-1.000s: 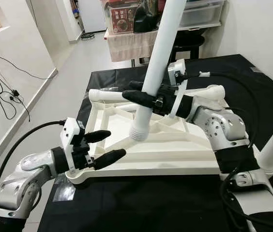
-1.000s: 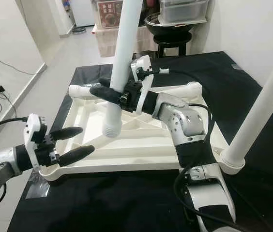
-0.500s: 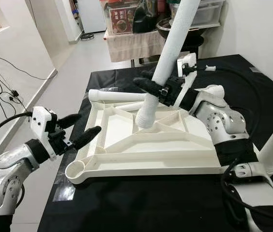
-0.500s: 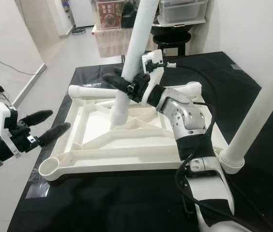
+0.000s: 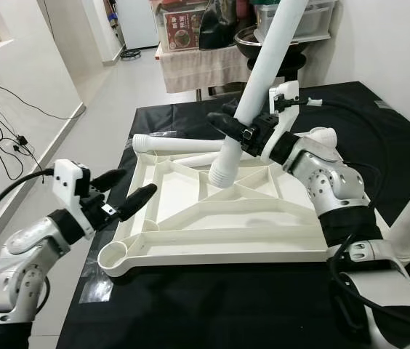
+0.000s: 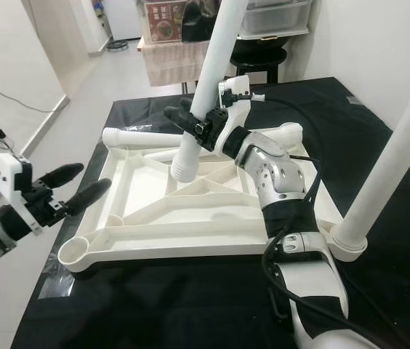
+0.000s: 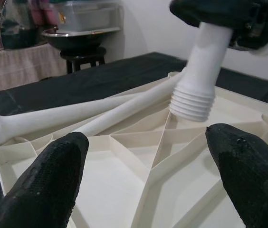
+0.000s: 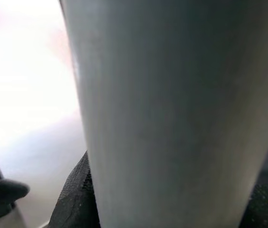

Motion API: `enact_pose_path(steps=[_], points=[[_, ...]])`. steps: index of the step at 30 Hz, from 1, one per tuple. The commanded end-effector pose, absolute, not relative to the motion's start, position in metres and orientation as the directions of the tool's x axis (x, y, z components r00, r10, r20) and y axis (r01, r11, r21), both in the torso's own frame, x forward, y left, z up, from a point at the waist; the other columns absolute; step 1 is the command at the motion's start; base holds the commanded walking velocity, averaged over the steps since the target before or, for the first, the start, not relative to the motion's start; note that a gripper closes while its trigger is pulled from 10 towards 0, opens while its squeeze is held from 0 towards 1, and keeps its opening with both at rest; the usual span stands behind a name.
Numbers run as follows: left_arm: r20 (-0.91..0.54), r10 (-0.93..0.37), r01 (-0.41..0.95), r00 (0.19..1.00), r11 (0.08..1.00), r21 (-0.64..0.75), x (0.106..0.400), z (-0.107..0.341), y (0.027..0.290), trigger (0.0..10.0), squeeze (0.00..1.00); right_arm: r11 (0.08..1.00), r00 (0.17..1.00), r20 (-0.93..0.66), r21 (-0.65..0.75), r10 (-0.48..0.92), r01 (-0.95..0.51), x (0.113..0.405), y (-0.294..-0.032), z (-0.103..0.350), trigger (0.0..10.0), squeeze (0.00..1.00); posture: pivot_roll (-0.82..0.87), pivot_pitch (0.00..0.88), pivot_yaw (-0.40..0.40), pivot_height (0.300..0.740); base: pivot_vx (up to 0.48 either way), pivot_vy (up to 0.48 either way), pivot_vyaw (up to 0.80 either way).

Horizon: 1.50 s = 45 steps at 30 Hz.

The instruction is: Building children table

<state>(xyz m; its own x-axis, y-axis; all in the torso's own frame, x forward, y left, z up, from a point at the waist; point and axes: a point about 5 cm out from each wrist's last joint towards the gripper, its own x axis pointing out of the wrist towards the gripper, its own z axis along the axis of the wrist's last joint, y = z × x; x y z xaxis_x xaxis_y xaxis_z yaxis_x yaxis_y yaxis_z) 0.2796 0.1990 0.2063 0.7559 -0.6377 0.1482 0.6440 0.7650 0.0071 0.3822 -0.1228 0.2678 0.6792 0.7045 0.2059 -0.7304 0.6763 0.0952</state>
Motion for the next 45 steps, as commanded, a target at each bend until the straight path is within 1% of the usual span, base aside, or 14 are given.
enact_pose_path(steps=[1,2,3,5,8,10,11,12,13,15,17,20,29,45], points=[[0.135,-0.642,0.647,0.755,0.762,0.005,0.277,0.201,0.188,10.0,0.00,0.727,0.725,0.218,0.085,0.653,-0.681,0.385,-0.118,0.271,10.0,0.00,-0.09,0.039,0.086,0.740,0.000,0.000,0.00],[0.141,-0.642,0.648,0.754,0.761,-0.003,0.275,0.198,0.181,10.0,0.00,0.765,0.758,0.220,0.069,0.614,-0.640,0.386,-0.118,0.269,10.0,0.00,-0.09,0.039,0.086,0.740,0.000,0.000,0.00],[0.141,-0.642,0.648,0.754,0.761,-0.003,0.275,0.198,0.181,10.0,0.00,0.765,0.758,0.220,0.069,0.614,-0.640,0.386,-0.118,0.269,10.0,0.00,-0.09,0.039,0.086,0.740,0.000,0.000,0.00],[0.164,-0.620,0.632,0.767,0.775,-0.027,0.273,0.192,0.163,10.0,0.00,0.836,0.835,0.147,0.076,0.530,-0.544,0.387,-0.115,0.256,10.0,0.00,-0.09,0.050,0.082,0.740,0.000,0.000,0.00],[0.172,-0.589,0.603,0.790,0.796,-0.043,0.272,0.188,0.151,10.0,0.00,0.862,0.861,0.161,0.092,0.482,-0.499,0.383,-0.111,0.251,10.0,0.00,-0.09,0.057,0.083,0.740,0.000,0.000,0.00],[0.169,-0.522,0.538,0.836,0.840,-0.070,0.270,0.180,0.136,10.0,0.00,0.906,0.904,0.187,0.111,0.384,-0.408,0.378,-0.110,0.244,10.0,0.00,-0.09,0.059,0.083,0.740,0.000,0.000,0.00],[0.169,-0.522,0.538,0.836,0.840,-0.070,0.270,0.180,0.136,10.0,0.00,0.906,0.904,0.187,0.111,0.384,-0.408,0.378,-0.110,0.244,10.0,0.00,-0.09,0.059,0.083,0.740,0.000,0.000,0.00],[0.154,-0.472,0.486,0.868,0.871,-0.073,0.269,0.176,0.129,10.0,0.00,0.918,0.917,0.185,0.119,0.354,-0.378,0.376,-0.112,0.240,10.0,0.00,-0.09,0.064,0.084,0.740,0.000,0.000,0.00],[0.154,-0.472,0.486,0.868,0.871,-0.073,0.269,0.176,0.129,10.0,0.00,0.918,0.917,0.185,0.119,0.354,-0.378,0.376,-0.112,0.240,10.0,0.00,-0.09,0.064,0.084,0.740,0.000,0.000,0.00],[0.137,-0.396,0.408,0.908,0.910,-0.071,0.267,0.171,0.123,10.0,0.00,0.890,0.895,0.190,0.145,0.403,-0.432,0.367,-0.111,0.232,10.0,0.00,-0.09,0.066,0.085,0.740,0.000,0.000,0.00],[0.121,-0.356,0.360,0.926,0.933,-0.008,0.266,0.170,0.121,10.0,0.00,0.859,0.855,0.197,0.092,0.480,-0.503,0.359,-0.108,0.229,10.0,0.00,-0.09,0.068,0.081,0.740,0.000,0.000,0.00],[0.119,-0.315,0.316,0.942,0.949,0.009,0.266,0.171,0.126,10.0,0.00,0.862,0.854,0.175,0.054,0.489,-0.504,0.353,-0.110,0.224,10.0,0.00,-0.09,0.066,0.082,0.740,0.000,0.000,0.00],[0.104,-0.223,0.217,0.969,0.974,0.066,0.271,0.168,0.140,10.0,0.00,0.895,0.893,0.114,0.057,0.435,-0.443,0.346,-0.112,0.212,10.0,0.00,-0.09,0.055,0.085,0.740,0.000,0.052,0.00],[0.113,-0.261,0.254,0.959,0.964,0.073,0.274,0.166,0.122,10.0,0.00,0.855,0.847,0.145,0.016,0.512,-0.519,0.346,-0.100,0.221,10.0,0.00,-0.10,0.041,0.079,0.740,0.000,0.420,0.00]])
